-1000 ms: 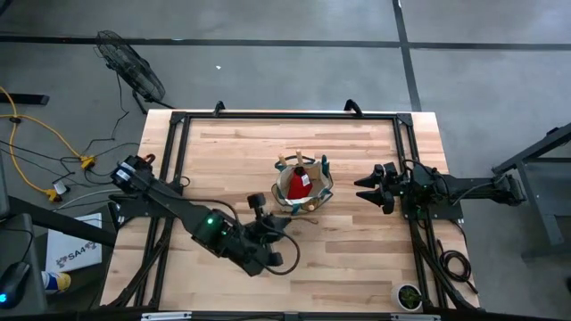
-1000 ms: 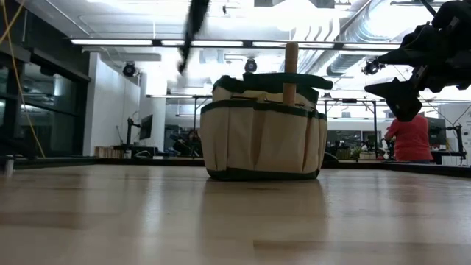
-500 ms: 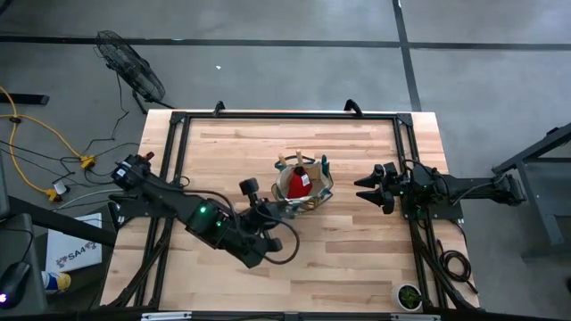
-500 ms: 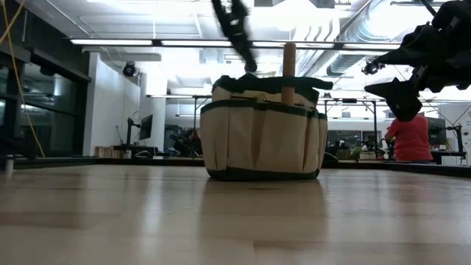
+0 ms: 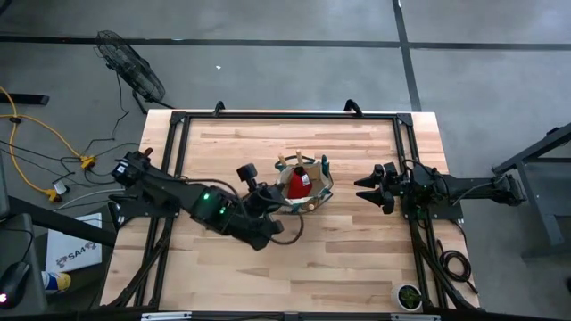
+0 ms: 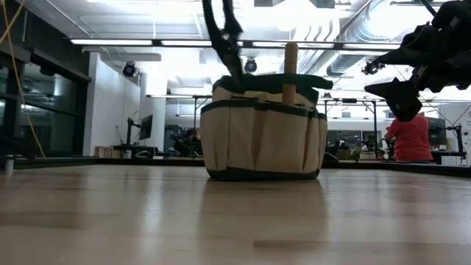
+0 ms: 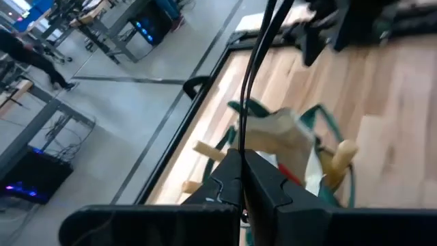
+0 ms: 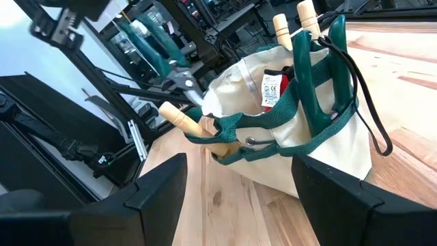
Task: Pick & Place Garden tools in Gardening bag
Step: Put the green shears into the brown gardening bag
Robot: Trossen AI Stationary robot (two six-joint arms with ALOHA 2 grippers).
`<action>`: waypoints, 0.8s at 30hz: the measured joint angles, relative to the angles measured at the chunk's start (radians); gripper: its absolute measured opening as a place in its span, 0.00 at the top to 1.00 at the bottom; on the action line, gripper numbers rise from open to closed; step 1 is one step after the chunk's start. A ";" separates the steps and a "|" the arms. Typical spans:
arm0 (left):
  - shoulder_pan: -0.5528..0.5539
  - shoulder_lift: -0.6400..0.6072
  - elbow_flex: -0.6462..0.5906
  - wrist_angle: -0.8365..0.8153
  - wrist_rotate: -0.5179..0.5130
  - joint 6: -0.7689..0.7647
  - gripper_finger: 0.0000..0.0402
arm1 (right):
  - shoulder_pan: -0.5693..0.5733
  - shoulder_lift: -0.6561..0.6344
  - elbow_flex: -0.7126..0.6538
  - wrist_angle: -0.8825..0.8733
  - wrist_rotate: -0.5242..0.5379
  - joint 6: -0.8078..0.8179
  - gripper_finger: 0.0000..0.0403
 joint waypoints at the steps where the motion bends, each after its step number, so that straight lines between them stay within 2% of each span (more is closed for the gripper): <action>1: 0.009 0.001 0.000 -0.010 0.007 0.007 1.00 | 0.000 0.000 0.000 0.000 0.000 0.000 0.36; 6: 0.064 0.001 -0.003 -0.044 0.066 0.018 1.00 | 0.000 0.000 0.000 0.000 0.000 0.000 0.36; 14: 0.114 0.001 -0.004 -0.086 0.093 0.019 1.00 | 0.000 0.000 0.000 0.000 0.000 0.000 0.36; 24: 0.103 -0.010 0.059 -0.093 0.125 0.090 1.00 | 0.000 0.000 0.000 0.000 0.000 0.000 0.36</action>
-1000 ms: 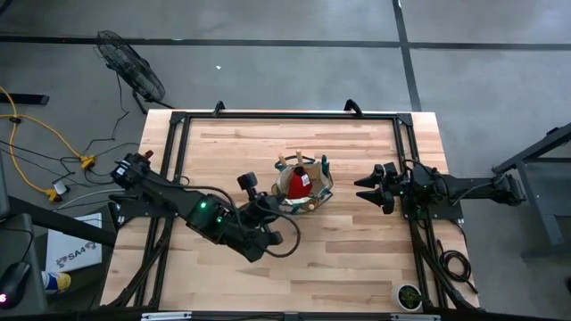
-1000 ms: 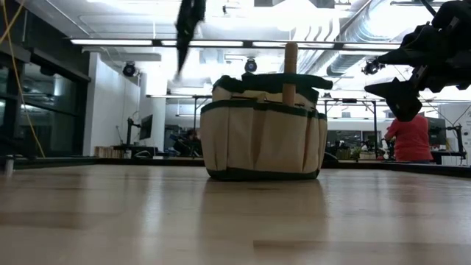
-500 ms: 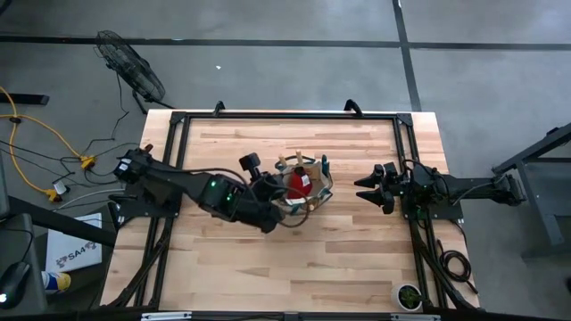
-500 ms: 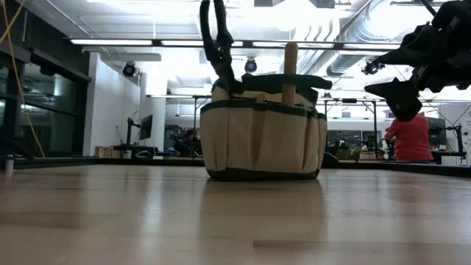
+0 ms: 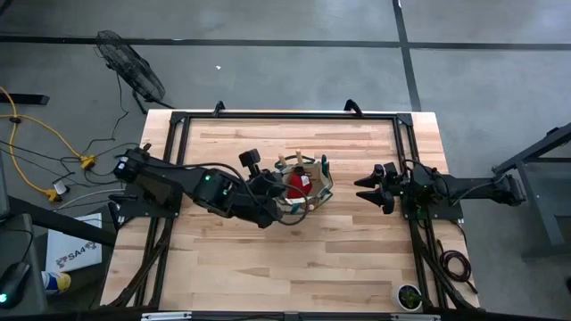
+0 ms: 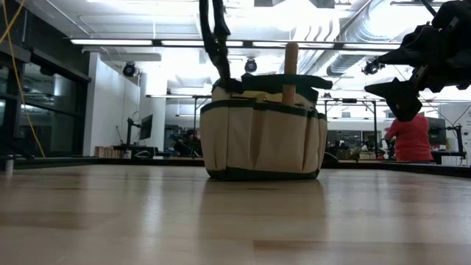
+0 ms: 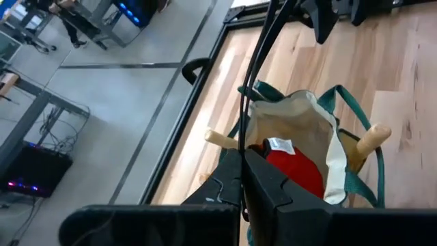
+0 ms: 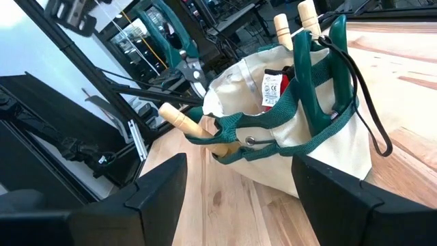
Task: Pick & Place Garden tools in Gardening bag
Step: Put the green shears into the brown gardening bag
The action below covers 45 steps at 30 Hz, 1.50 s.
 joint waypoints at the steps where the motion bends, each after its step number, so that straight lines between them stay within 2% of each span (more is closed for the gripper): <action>1: 0.001 -0.003 0.004 0.000 0.003 0.008 1.00 | 0.000 0.000 0.000 0.000 0.000 0.000 0.36; 8: 0.002 -0.022 0.006 -0.010 0.008 0.055 1.00 | 0.000 0.000 0.000 0.000 0.000 0.000 0.36; 17: 0.002 -0.023 0.006 -0.127 0.042 0.034 1.00 | 0.000 0.000 0.000 0.000 0.000 0.000 0.36; 23: 0.003 -0.023 0.006 -0.134 0.027 0.035 1.00 | 0.000 0.000 0.000 0.000 0.000 0.000 0.36; 33: 0.073 -0.024 -0.024 -0.079 0.077 0.064 1.00 | 0.000 0.000 0.000 0.000 0.000 0.000 0.36; 45: 0.140 -0.024 -0.024 0.061 0.198 0.189 1.00 | 0.000 0.000 0.000 0.000 0.000 0.000 0.36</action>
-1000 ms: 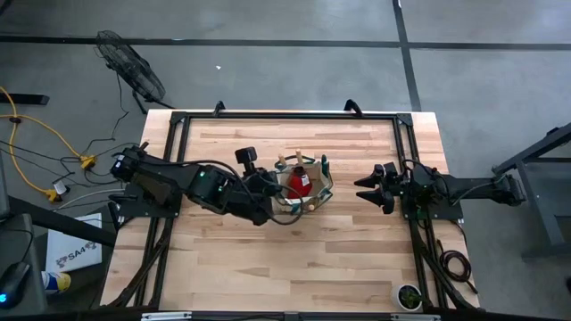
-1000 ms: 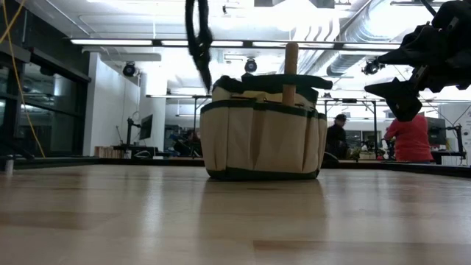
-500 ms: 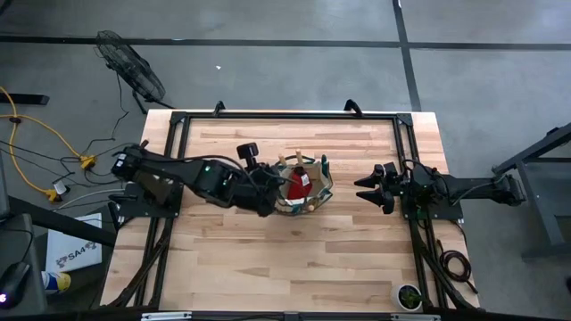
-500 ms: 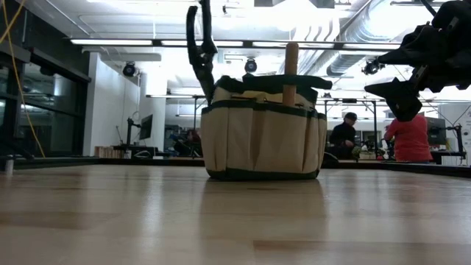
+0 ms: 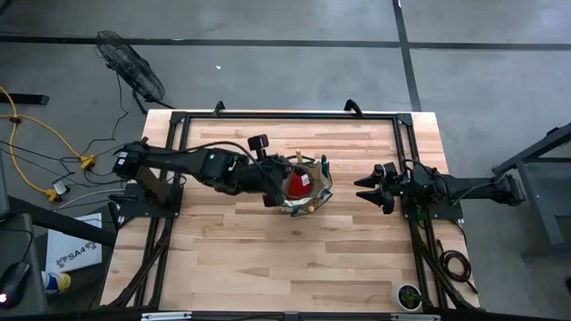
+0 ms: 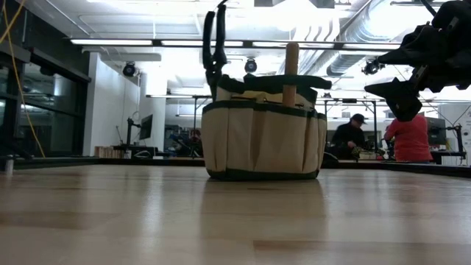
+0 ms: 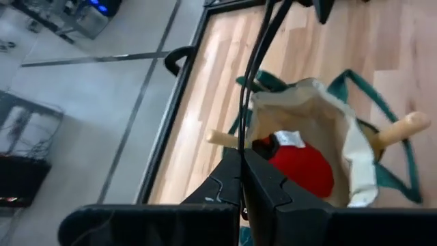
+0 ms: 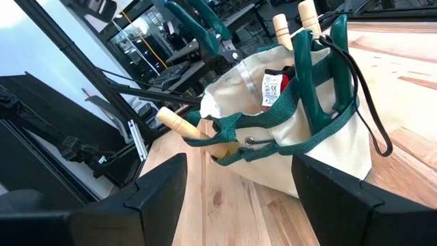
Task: Pick & Place Garden tools in Gardening bag
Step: Put the green shears into the brown gardening bag
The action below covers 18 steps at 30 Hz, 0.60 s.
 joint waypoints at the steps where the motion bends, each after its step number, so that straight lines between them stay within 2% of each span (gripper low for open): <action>1: 0.003 0.000 0.000 0.009 0.016 0.004 1.00 | 0.000 0.000 0.000 0.000 0.000 0.000 0.36; 10: 0.005 0.000 0.000 -0.036 0.061 -0.003 1.00 | 0.000 0.000 0.000 0.000 0.000 0.000 0.36; 18: 0.005 0.000 0.000 -0.020 0.236 -0.002 1.00 | 0.000 0.000 0.000 0.000 0.000 0.000 0.36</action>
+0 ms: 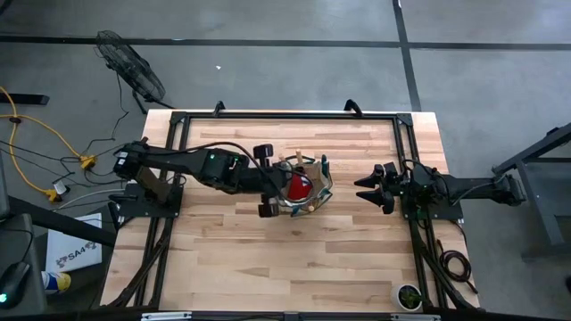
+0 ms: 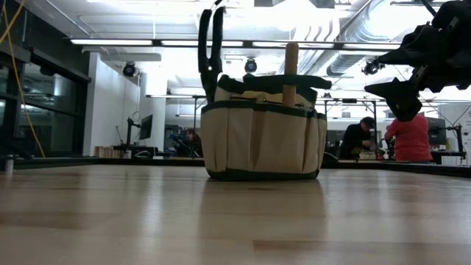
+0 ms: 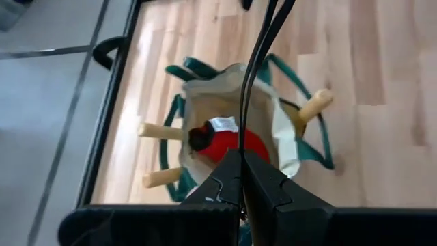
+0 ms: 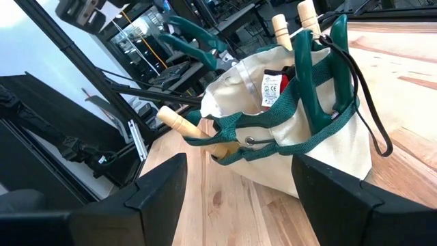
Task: Pick & Place Garden tools in Gardening bag
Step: Put the green shears into the brown gardening bag
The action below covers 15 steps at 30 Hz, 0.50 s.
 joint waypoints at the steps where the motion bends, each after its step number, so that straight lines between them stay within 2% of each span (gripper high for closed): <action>1: 0.000 0.000 0.000 0.007 0.006 -0.001 1.00 | 0.000 0.000 0.000 0.000 0.000 0.000 0.36; 9: 0.000 -0.017 0.003 0.021 0.015 0.000 1.00 | 0.000 0.000 0.000 0.000 0.000 0.000 0.36; 15: 0.000 -0.015 0.002 0.019 0.094 0.000 1.00 | 0.000 0.000 0.000 0.000 0.000 0.000 0.36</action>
